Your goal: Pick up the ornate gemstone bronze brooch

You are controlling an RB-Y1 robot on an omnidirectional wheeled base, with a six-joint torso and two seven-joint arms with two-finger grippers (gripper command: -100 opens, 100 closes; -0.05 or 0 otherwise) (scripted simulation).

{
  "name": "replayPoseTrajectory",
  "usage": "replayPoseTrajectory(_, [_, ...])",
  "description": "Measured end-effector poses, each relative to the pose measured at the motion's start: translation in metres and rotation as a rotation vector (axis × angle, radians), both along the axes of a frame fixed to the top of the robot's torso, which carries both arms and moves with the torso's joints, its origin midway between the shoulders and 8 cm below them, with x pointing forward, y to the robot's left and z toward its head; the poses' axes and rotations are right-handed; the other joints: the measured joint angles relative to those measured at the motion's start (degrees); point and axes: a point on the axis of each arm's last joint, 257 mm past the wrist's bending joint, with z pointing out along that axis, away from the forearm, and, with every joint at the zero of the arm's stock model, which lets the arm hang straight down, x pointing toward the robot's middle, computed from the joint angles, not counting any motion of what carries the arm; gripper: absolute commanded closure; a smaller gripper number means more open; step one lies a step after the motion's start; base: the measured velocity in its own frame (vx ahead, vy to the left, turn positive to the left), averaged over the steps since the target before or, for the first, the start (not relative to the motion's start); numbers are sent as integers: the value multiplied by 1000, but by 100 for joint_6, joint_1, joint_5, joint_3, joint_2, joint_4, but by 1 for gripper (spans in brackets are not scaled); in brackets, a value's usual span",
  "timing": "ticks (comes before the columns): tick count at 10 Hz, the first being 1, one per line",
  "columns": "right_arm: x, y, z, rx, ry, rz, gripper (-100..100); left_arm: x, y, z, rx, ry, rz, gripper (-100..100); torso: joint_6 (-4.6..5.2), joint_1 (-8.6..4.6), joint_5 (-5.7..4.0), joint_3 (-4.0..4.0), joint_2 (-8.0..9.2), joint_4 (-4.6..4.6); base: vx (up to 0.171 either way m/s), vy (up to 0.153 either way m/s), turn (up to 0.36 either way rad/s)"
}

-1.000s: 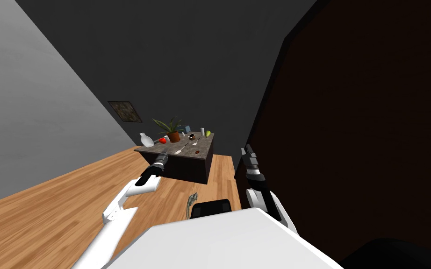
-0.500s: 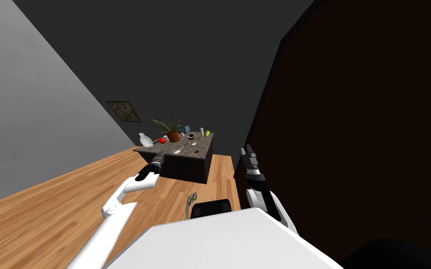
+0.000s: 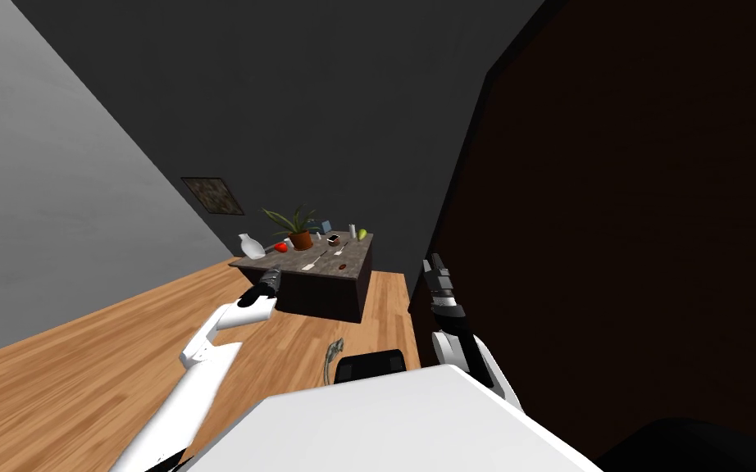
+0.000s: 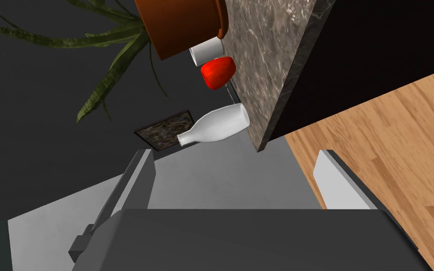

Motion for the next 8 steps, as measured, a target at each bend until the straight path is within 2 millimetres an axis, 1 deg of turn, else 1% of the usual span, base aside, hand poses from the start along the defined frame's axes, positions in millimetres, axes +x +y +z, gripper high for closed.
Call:
replayPoseTrajectory(1, [0, 0, 0, 0, 0, 0, 0, 0, 4, -3, -9, 17, 15, -100, 0, 6, 1, 0, 0, 0, 8, -31, -39])
replayPoseTrajectory(2, [0, 0, 0, 0, 0, 0, 0, 1, 17, -5, -19, 31, 50, -100, 1, 1, 1, -2, -4, -1, 10, -32, -26])
replayPoseTrajectory(3, [0, 0, 0, 0, 0, 0, 0, -1, 25, -7, -31, 44, 75, -100, 0, 0, 0, -2, -3, -1, 5, -16, 4])
replayPoseTrajectory(4, [0, 0, 0, 0, 0, 0, 0, -3, 27, -10, -41, 61, 91, -100, -1, 4, 1, -1, -2, -1, 17, -38, -46])
replayPoseTrajectory(5, [0, 0, 0, 0, 0, 0, 0, -5, 38, -7, -54, 72, 125, -100, 1, -2, 0, -3, -6, -1, 20, -35, -27])
replayPoseTrajectory(6, [0, 0, 0, 0, 0, 0, 0, -8, 46, -11, -71, 91, 154, -100, 0, -1, 0, -4, -7, -2, 9, -17, 4])
replayPoseTrajectory(7, [0, 0, 0, 0, 0, 0, 0, -9, 48, -16, -82, 108, 169, -100, -1, 4, 1, -3, -4, -1, 20, -37, -59])
replayPoseTrajectory(8, [0, 0, 0, 0, 0, 0, 0, -10, 58, -13, -98, 117, 203, -100, 2, -2, -1, -4, -8, -1, 24, -37, -25])
